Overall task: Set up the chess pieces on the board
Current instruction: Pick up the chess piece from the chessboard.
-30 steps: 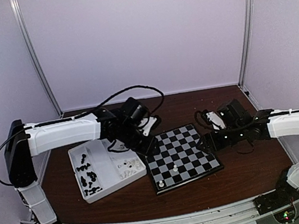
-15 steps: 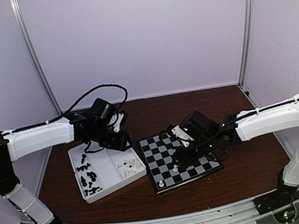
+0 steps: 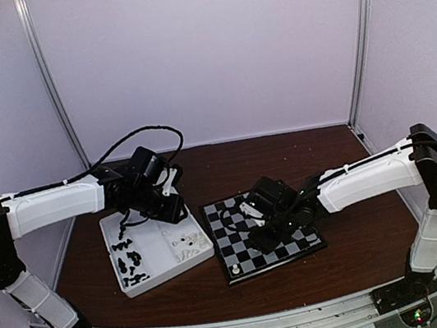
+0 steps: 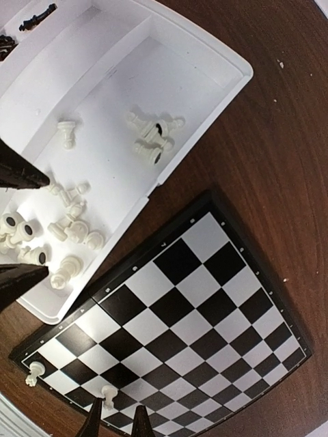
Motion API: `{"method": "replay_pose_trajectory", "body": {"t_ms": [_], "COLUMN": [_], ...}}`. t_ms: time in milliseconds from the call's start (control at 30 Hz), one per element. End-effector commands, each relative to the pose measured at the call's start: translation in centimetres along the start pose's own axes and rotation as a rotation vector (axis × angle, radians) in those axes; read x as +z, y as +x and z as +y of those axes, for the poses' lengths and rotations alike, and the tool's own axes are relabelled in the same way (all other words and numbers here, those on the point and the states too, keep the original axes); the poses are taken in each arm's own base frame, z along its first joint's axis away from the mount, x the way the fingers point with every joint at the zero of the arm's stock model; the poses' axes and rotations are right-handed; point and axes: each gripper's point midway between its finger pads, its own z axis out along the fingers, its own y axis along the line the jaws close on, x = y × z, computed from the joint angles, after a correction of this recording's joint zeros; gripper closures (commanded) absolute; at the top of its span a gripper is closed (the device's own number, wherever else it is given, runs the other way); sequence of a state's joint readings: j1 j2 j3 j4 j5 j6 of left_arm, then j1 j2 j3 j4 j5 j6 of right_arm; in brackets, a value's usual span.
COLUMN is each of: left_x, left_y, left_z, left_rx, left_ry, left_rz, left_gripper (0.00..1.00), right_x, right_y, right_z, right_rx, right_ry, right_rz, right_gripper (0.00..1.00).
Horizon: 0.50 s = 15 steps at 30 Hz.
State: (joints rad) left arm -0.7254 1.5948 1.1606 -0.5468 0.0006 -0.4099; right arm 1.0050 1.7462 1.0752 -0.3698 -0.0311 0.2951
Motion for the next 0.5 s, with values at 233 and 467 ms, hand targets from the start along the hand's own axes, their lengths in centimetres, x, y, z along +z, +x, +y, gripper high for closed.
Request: {"method": "replay_pose_trajectory", "body": {"t_ms": [233, 467], "left_x": [-0.16, -0.02], "left_y": [-0.86, -0.87], "left_z": [0.32, 0.37], "left_rx": [0.022, 0.022], "left_ry": [-0.014, -0.018], "left_rz": [-0.038, -0.035], "left_gripper": [0.62, 0.62], "right_x": [0.08, 0.32], "right_y": [-1.01, -1.01], "right_z": [-0.16, -0.08], "right_rx": [-0.016, -0.025], "right_ry": [0.041, 0.043], "right_rz": [-0.016, -0.010], "right_gripper": [0.62, 0.71]}}
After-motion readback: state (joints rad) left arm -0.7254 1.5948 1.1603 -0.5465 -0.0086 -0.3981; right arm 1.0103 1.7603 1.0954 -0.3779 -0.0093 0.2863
